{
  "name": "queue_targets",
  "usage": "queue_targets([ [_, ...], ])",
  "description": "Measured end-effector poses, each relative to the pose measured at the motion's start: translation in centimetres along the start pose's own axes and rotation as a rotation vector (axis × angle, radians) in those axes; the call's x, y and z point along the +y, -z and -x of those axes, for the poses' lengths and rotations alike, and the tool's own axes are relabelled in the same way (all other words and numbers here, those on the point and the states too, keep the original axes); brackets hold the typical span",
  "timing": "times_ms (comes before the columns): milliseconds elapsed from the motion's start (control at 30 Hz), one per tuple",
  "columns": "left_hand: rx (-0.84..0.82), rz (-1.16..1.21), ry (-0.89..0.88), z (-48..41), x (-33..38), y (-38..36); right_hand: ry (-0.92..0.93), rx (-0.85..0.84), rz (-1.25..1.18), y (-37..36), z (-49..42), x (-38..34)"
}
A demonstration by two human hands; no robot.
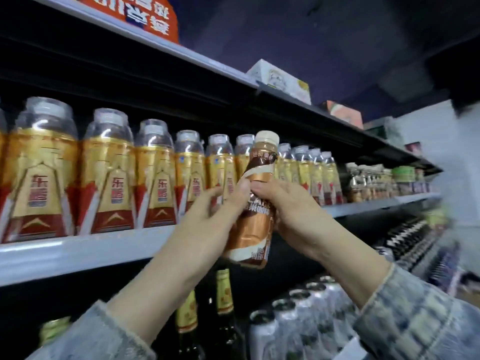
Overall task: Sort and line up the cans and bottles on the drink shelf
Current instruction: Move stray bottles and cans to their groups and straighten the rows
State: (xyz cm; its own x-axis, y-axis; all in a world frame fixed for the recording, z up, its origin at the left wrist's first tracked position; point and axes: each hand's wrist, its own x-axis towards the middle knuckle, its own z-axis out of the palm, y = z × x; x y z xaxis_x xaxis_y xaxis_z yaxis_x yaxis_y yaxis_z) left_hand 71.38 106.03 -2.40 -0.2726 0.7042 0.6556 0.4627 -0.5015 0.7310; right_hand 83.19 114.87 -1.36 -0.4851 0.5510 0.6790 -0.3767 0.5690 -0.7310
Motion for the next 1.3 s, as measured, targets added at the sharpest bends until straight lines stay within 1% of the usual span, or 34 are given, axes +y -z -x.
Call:
queue_targets([
  [100, -0.171, -0.044, 0.081, 0.4, -2.0, -7.0, 0.028, 0.075, 0.016, 6.7, 0.8, 0.5],
  [200, -0.281, 0.031, 0.123, -0.7, -3.4, -14.1, 0.032, 0.086, 0.076, 13.4, 1.8, 1.2],
  [333, -0.290, 0.110, 0.139, -3.2, -4.7, -23.8, -0.017, 0.089, 0.153, 22.3, 2.5, 2.2],
  [400, -0.278, 0.124, 0.124, -4.7, -5.5, -28.2, -0.051, 0.129, 0.190, 26.3, 2.2, 2.7],
  [567, -0.245, 0.089, 0.060, -9.6, -8.0, -38.1, -0.041, 0.353, 0.405, 34.9, 0.3, 4.5],
  [700, -0.310, 0.048, 0.030, -14.6, -9.8, -45.1, 0.022, 0.510, 0.484, 42.1, -2.6, 7.0],
  [767, -0.366, 0.005, 0.004, -17.6, -10.5, -48.3, 0.044, 0.560, 0.499, 45.8, -4.4, 8.6],
  [833, -0.464, -0.094, -0.030, -20.9, -11.2, -51.1, 0.063, 0.592, 0.529, 49.3, -6.5, 10.3],
  [933, -0.671, -0.313, -0.057, -26.3, -11.5, -54.9, 0.071, 0.608, 0.569, 54.8, -9.8, 12.9],
  [1000, -0.751, -0.475, -0.086, -30.0, -11.5, -57.2, 0.059, 0.617, 0.587, 58.5, -11.9, 14.4],
  [1067, -0.751, -0.589, -0.119, -33.8, -11.3, -59.4, 0.067, 0.632, 0.594, 62.2, -14.1, 15.6],
  [1133, -0.680, -0.649, -0.133, -37.1, -11.0, -61.9, 0.071, 0.660, 0.599, 65.7, -16.0, 16.8],
  [1300, -0.479, -0.757, -0.290, -44.9, -11.2, -69.6, 0.138, 0.716, 0.716, 74.4, -19.8, 20.6],
])
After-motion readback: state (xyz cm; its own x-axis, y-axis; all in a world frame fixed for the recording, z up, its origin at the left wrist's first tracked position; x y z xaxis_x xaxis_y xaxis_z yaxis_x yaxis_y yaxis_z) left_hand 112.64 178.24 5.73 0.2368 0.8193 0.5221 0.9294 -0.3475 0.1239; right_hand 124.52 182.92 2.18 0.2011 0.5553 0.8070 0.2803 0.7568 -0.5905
